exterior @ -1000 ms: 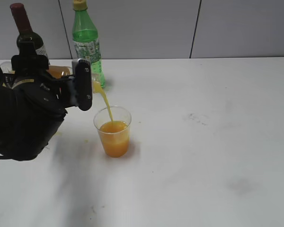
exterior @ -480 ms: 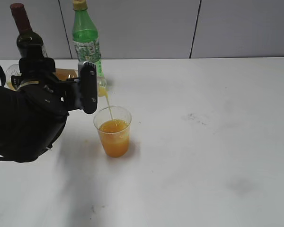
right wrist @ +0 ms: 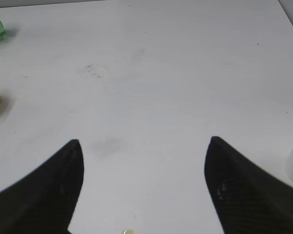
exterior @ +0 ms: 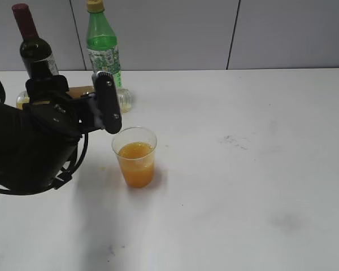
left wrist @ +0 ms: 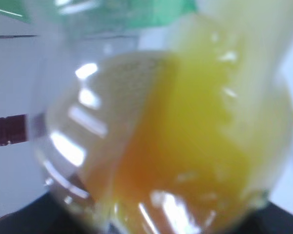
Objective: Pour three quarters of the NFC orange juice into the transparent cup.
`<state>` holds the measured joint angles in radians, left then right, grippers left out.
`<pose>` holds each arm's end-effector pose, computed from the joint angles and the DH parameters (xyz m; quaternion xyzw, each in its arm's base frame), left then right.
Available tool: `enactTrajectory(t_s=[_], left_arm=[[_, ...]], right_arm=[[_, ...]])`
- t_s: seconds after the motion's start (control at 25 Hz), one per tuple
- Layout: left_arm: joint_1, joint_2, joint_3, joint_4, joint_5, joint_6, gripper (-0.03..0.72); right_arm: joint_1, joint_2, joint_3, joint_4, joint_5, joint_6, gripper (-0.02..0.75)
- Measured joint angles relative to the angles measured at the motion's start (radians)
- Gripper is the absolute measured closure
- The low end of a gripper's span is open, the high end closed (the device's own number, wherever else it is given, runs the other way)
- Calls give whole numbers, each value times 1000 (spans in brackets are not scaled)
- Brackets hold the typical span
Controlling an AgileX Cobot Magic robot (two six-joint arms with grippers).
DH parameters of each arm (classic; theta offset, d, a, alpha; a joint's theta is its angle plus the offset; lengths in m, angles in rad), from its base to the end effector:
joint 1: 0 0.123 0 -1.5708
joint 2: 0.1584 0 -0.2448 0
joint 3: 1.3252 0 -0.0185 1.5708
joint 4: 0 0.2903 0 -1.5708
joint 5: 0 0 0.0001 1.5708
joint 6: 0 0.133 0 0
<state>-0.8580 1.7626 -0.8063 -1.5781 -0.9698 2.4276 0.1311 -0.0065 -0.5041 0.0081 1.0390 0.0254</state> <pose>0.3010 -0.1806 0.0851 0.5218 0.6675 0.4364 0.3027 0.1067 0.0150 0.2818 -0.0448 0.8435 0.0459 0.5333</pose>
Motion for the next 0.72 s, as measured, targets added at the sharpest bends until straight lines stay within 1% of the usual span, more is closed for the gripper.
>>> enactTrajectory(t_s=[0.32, 0.56, 0.64, 0.72], left_arm=[[0, -3, 19, 4, 60, -185, 211], [1, -50, 91, 72, 125, -363, 211], [5, -66, 97, 91, 141, -397, 211], [8, -72, 99, 118, 142, -407, 211]], right_arm=[[0, 0, 0, 0, 0, -1, 147], [0, 0, 0, 0, 0, 0, 147], [0, 0, 0, 0, 0, 0, 147], [0, 0, 0, 0, 0, 0, 147]])
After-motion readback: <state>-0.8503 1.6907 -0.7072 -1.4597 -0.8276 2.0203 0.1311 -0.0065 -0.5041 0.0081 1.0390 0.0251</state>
